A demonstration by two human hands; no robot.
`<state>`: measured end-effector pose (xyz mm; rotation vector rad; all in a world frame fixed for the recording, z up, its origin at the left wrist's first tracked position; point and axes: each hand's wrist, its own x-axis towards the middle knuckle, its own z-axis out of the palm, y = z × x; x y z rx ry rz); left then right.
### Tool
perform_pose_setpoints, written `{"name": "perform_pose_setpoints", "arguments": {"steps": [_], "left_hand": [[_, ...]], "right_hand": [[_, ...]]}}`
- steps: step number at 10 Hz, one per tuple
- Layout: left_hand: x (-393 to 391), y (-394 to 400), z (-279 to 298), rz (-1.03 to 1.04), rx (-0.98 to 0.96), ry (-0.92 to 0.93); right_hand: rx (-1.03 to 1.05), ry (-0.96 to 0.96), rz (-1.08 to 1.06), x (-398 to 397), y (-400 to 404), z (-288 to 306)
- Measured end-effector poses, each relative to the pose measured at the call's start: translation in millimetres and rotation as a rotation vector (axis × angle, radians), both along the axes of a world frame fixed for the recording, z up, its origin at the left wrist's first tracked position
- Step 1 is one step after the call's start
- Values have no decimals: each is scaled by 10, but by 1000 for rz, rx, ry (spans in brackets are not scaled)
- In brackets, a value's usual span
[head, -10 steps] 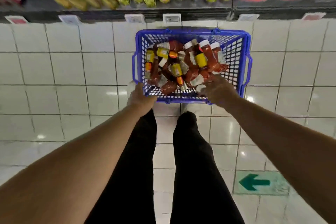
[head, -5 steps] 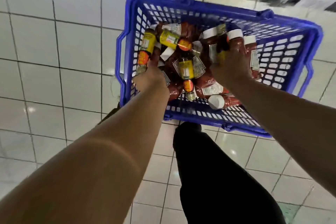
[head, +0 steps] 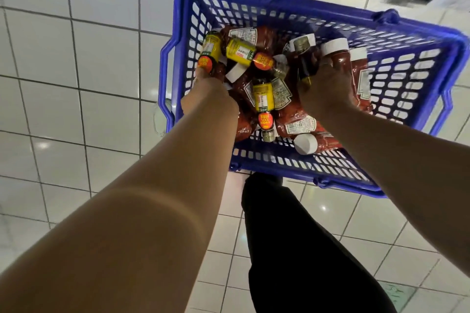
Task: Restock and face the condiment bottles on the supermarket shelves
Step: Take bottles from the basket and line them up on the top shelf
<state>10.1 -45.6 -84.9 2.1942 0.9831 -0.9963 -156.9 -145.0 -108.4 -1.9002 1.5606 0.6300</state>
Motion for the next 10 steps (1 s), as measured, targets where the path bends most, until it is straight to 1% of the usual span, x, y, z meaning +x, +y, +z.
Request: {"name": "perform_pose_setpoints", "arguments": {"steps": [1,2,3,4,5,6,7,8,9,10], "left_hand": [[-82,52,142,67,-70,-53],[-141,148,283,68,1,-115],[-149,296,336,96,-85,-203],[-143,445,560,-32,-157,-292],[-93,573,1000,-179,-430,-252],[104,686,1697,-377,-814,-160],[371,642,2588,-586,-1029,-57],[577,555,3539,-641,-1172,-16],[678,475,4457,-618,-1289,-46],[773,435,5321,-552,-1333,-145]], "right_hand": [[30,-103,-135,-28,45,67],[54,-155,-261,-95,101,150],[66,-230,-337,-183,177,256],[135,-356,-497,-203,293,501],[430,-591,-901,-197,395,969],[552,-698,-1070,-149,336,1648],[657,-817,-1043,-71,108,2493],[884,-973,-955,61,-32,3416],[989,-1071,-697,275,23,4338],[1035,-1103,-521,433,161,5193]]}}
